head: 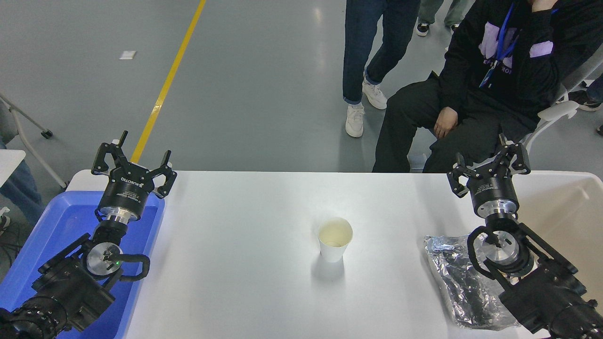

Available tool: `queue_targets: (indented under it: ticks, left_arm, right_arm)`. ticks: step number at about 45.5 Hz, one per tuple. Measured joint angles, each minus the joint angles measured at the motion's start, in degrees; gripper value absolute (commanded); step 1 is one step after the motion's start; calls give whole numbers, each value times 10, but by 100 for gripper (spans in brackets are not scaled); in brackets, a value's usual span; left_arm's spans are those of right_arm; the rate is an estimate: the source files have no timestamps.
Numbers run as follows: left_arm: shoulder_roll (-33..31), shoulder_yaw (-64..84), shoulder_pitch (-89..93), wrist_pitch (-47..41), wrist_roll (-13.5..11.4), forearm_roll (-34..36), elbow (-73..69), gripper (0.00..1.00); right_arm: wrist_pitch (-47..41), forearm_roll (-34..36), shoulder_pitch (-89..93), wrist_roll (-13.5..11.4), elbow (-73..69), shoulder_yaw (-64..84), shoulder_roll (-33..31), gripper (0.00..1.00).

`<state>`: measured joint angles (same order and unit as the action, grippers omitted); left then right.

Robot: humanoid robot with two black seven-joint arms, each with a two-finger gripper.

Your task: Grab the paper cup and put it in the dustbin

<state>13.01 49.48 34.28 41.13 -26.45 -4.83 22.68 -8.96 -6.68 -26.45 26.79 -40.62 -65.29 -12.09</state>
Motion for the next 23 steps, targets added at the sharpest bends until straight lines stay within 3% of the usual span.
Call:
queue_targets:
  ticks: [23]
  left_arm:
    - [0,0,0,0,0,0,0,98]
  right_arm:
    - [-1,0,3,0,2,1,-2,100]
